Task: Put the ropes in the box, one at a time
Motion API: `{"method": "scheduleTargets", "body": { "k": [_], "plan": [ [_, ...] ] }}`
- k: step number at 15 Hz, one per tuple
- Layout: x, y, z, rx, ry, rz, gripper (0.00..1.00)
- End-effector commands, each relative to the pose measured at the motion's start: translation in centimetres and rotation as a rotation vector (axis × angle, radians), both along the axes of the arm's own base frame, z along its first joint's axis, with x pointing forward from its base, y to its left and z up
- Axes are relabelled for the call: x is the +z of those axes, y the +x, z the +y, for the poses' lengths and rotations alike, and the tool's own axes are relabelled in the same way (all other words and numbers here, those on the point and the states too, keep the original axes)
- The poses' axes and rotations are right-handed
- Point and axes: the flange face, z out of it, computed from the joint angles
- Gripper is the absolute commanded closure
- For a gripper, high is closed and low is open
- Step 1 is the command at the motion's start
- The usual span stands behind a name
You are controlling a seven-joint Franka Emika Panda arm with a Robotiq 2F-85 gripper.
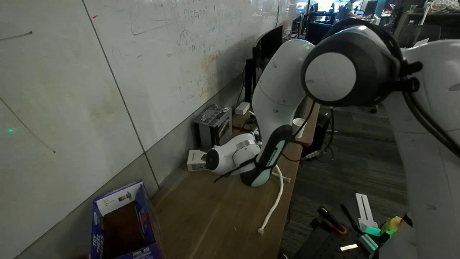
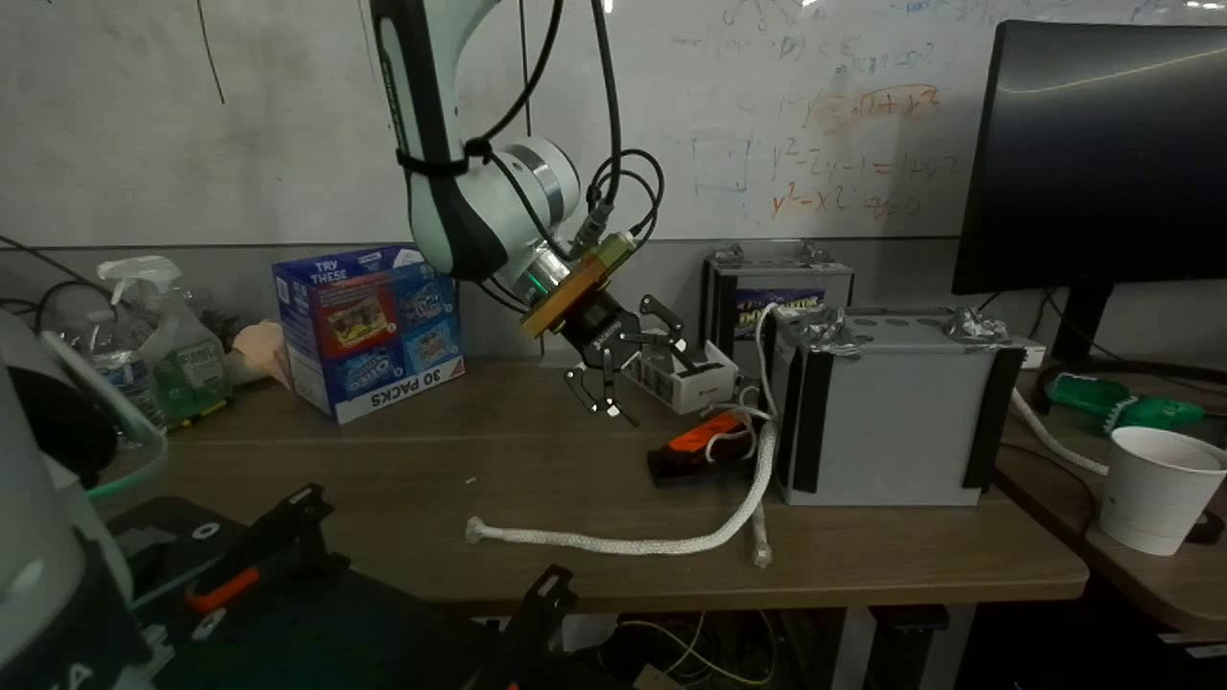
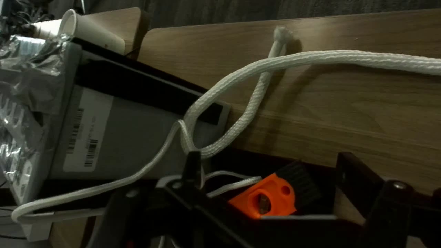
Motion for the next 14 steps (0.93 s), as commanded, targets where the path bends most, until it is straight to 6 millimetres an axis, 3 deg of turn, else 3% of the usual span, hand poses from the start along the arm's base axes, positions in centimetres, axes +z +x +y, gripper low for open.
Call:
{"method": "scheduleTargets", "body": {
  "k": [1, 7, 14],
  "plan": [
    [-0.8, 1.9, -1.2, 0.055, -0.082, 0.006, 0.00],
    [-1.5, 3.2, -3.7, 0.102, -0.093, 0.021, 0.00],
    [-2.4, 3.1, -4.6, 0.234, -0.109, 0.083, 0.00]
  ]
}}
